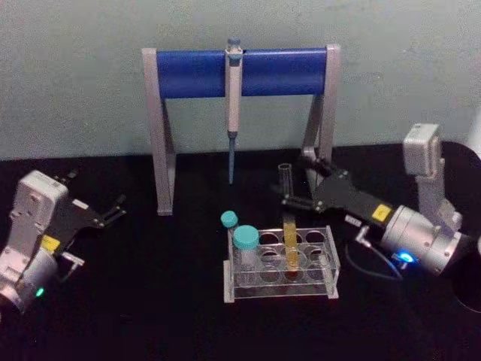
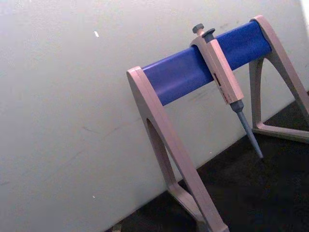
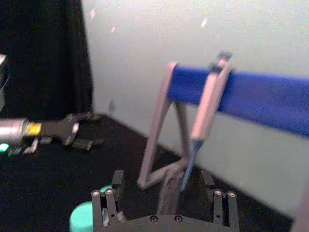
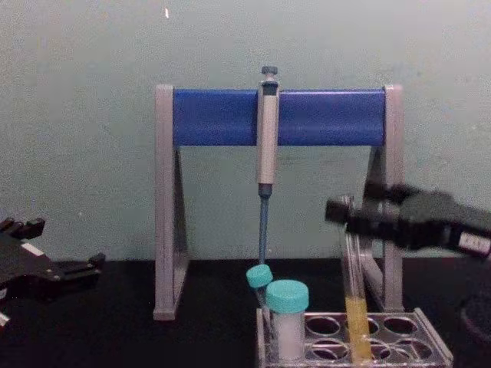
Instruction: Pick up the test tube from the test tube rack, shake it, then place it back into the test tube rack.
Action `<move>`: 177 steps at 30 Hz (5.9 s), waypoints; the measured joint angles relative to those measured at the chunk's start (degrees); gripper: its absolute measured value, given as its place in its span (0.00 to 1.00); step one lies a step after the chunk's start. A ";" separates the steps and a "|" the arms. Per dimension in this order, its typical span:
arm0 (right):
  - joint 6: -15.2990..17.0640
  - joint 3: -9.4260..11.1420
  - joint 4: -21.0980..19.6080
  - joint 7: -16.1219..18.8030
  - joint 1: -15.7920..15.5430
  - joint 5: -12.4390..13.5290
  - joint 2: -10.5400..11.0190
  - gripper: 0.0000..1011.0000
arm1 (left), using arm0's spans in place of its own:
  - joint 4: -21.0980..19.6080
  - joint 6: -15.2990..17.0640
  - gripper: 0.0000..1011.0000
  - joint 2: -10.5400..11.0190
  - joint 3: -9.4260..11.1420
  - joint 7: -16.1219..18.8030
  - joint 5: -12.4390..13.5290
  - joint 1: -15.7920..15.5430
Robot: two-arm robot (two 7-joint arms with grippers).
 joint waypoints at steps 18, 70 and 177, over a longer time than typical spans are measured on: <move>5.28 10.06 -8.97 -26.67 -7.73 -7.73 -2.48 0.99 | 0.00 0.00 0.99 0.00 0.00 0.00 0.00 0.00; 18.21 10.44 -5.93 -31.65 -8.05 -10.76 -4.77 0.99 | 0.00 0.00 0.99 0.00 0.00 0.00 0.00 0.00; 18.21 10.45 -5.93 -31.66 -8.05 -10.76 -4.76 0.99 | 0.00 0.00 0.99 0.00 0.00 0.00 0.00 0.00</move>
